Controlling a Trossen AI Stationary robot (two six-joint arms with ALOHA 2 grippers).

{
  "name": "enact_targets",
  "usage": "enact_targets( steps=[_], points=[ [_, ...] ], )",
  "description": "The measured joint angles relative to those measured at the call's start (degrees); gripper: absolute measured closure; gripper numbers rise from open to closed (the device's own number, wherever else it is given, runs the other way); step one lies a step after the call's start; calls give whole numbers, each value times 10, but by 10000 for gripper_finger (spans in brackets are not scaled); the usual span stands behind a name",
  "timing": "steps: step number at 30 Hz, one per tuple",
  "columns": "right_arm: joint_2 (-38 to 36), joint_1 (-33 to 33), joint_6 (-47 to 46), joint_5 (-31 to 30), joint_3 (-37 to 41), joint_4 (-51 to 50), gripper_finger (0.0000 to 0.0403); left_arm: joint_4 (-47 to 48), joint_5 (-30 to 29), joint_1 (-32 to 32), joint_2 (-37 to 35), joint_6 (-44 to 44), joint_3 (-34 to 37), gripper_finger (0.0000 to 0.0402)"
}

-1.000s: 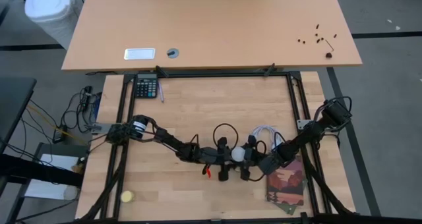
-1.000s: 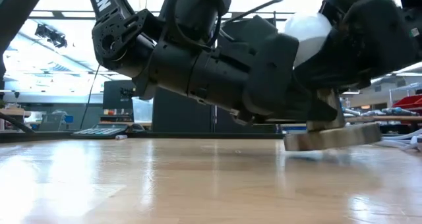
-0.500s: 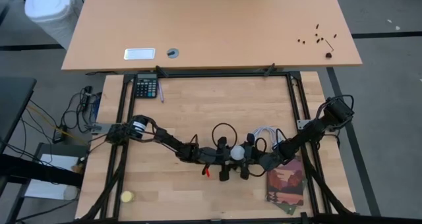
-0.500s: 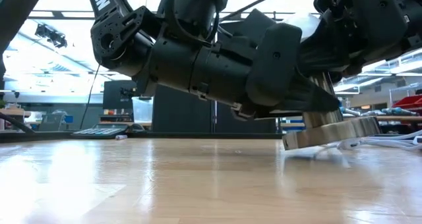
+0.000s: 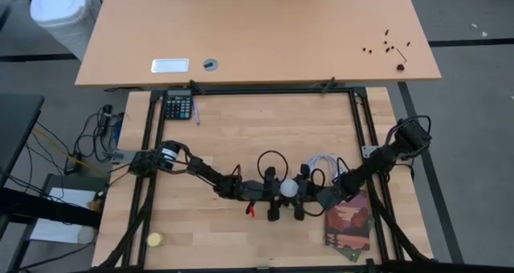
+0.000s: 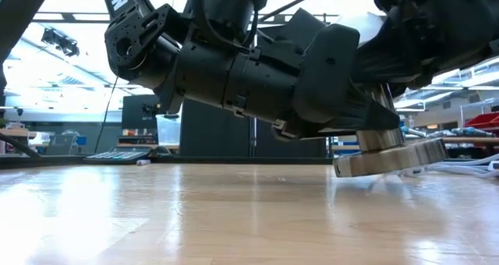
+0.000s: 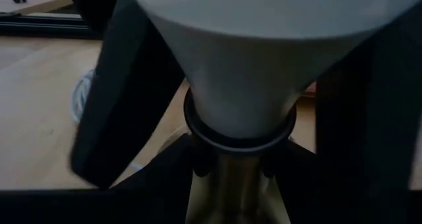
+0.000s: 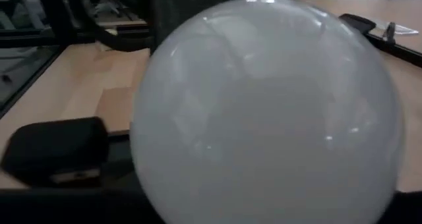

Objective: Screw lightbulb
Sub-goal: Remove the lightbulb from the lamp socket

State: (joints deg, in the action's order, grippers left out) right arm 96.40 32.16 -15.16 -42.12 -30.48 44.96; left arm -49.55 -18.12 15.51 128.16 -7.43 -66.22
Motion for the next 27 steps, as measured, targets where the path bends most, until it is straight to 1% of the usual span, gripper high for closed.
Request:
enact_targets(
  steps=[2,6,10,15,17,21,23,27],
  points=[
    [0,7,7,5,0,1,178,0,7,1,0,7,0,212],
    [0,11,31,57,0,0,178,5,40,4,0,15,0,212],
    [-1,4,48,112,0,2,196,5,67,6,0,41,1,212],
    [-1,-12,80,171,0,8,223,2,69,12,0,75,1,213],
    [-1,-23,87,206,0,11,227,1,73,12,0,84,1,213],
    [-1,-53,81,303,1,26,221,-1,96,13,0,85,1,213],
    [-1,-65,60,316,1,22,213,-1,95,13,0,80,1,213],
    [-9,-71,35,314,1,-3,193,7,88,10,0,70,1,213]
  ],
)
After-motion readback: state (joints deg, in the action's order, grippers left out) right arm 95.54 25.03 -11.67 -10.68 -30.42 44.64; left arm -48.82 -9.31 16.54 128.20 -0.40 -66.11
